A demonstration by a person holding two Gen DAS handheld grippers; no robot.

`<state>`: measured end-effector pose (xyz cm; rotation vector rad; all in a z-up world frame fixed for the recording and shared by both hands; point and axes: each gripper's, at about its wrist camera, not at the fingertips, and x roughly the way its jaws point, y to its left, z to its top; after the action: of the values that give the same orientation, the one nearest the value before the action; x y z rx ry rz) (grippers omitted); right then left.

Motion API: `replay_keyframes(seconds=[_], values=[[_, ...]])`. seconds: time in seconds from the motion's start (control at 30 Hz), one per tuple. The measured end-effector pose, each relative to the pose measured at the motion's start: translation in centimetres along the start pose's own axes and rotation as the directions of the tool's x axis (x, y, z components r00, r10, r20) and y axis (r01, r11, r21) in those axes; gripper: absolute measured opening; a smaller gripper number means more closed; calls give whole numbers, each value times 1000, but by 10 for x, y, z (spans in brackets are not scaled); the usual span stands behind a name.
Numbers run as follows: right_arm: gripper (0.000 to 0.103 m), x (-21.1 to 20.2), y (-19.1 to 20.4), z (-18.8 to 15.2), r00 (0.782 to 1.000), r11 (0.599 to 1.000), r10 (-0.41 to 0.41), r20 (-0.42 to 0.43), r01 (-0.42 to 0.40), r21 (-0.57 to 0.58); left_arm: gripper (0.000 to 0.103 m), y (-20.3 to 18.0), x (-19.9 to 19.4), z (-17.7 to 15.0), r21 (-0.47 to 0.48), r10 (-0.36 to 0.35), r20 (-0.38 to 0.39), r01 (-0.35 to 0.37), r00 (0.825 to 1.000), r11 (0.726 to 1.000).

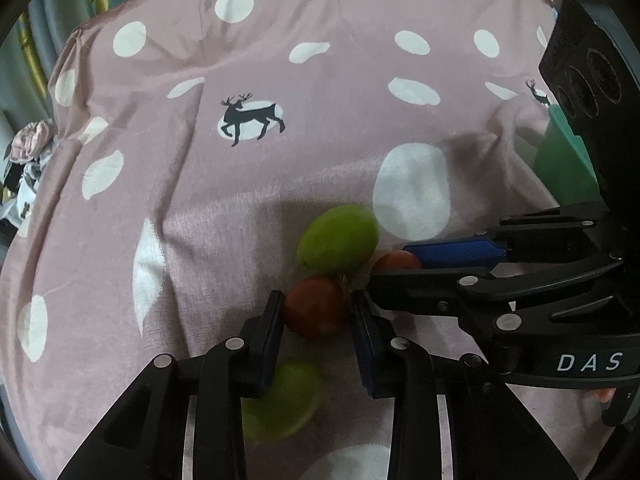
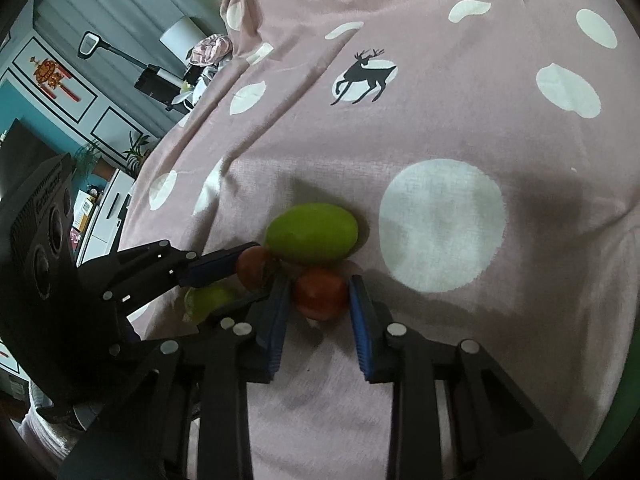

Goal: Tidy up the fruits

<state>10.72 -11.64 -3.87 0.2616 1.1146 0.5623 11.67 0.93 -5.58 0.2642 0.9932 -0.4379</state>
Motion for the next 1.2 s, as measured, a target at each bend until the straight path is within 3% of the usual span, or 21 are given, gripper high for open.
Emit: replay_keyframes(seconds=[0.6, 1.2], values=[[30, -68, 23, -33, 994, 998, 12, 113, -5, -63, 33, -18, -57, -11, -9, 9, 133, -8, 991, 1000], [30, -112, 50, -71, 987, 988, 12, 159, 12, -151, 33, -44, -109, -28, -5, 45, 232, -45, 972, 999]])
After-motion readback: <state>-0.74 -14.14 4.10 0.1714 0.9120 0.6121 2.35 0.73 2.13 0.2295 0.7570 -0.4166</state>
